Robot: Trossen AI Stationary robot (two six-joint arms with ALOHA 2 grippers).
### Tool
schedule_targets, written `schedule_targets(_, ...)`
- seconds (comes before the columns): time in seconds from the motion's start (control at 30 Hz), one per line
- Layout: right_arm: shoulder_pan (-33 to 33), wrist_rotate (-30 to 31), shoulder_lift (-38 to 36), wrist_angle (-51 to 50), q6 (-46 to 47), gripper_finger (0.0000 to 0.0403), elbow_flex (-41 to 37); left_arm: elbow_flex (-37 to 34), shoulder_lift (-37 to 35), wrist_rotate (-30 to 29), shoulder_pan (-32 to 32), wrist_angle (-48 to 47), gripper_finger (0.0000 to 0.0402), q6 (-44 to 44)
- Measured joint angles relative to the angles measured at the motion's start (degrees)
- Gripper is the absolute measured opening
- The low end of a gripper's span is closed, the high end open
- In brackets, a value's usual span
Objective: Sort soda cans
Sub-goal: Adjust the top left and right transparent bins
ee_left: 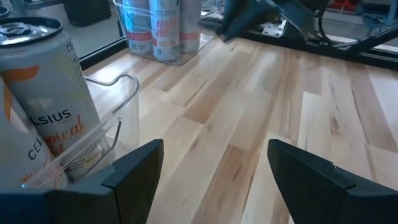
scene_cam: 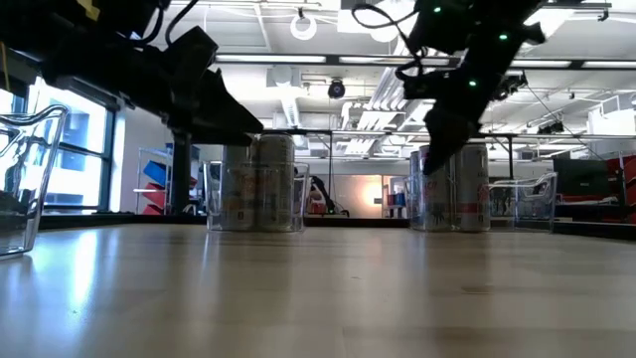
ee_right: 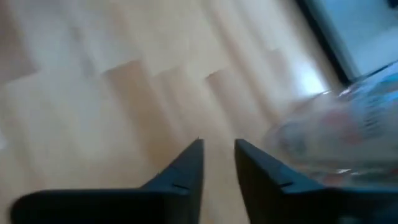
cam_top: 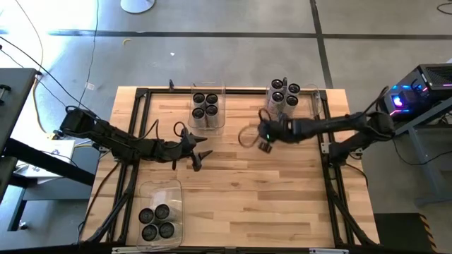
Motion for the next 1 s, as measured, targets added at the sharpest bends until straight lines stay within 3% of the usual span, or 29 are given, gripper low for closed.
schedule_targets(0.2,-5.81,1.05,0.14,0.12,-5.89,0.0173,3.81,-0.02,0.07,0.03,0.00,-0.92,0.0282,-0.99)
schedule_targets(0.33,-6.36,10.66,0.82,-0.11,-7.74,0.0231,3.89,-0.02,0.07,0.04,0.00,-1.52,0.0282,-1.31)
schedule_targets(0.4,-6.57,11.54,1.05,0.22,-8.91,0.0240,3.22,-0.02,0.07,0.06,-0.04,-1.67,0.0282,-1.33)
schedule_targets(0.57,-7.60,8.89,2.69,0.30,-9.05,0.0232,1.67,-0.02,0.07,0.08,-0.04,-1.58,0.0282,-1.31)
schedule_targets(0.8,-9.90,9.09,4.83,1.07,-9.19,0.0190,1.37,-0.02,0.07,0.10,-0.04,-1.47,0.0282,-1.34)
schedule_targets(1.0,-11.13,4.45,4.87,1.26,-11.73,0.0158,1.37,-0.02,0.07,0.12,-0.04,-1.47,0.0282,-1.35)
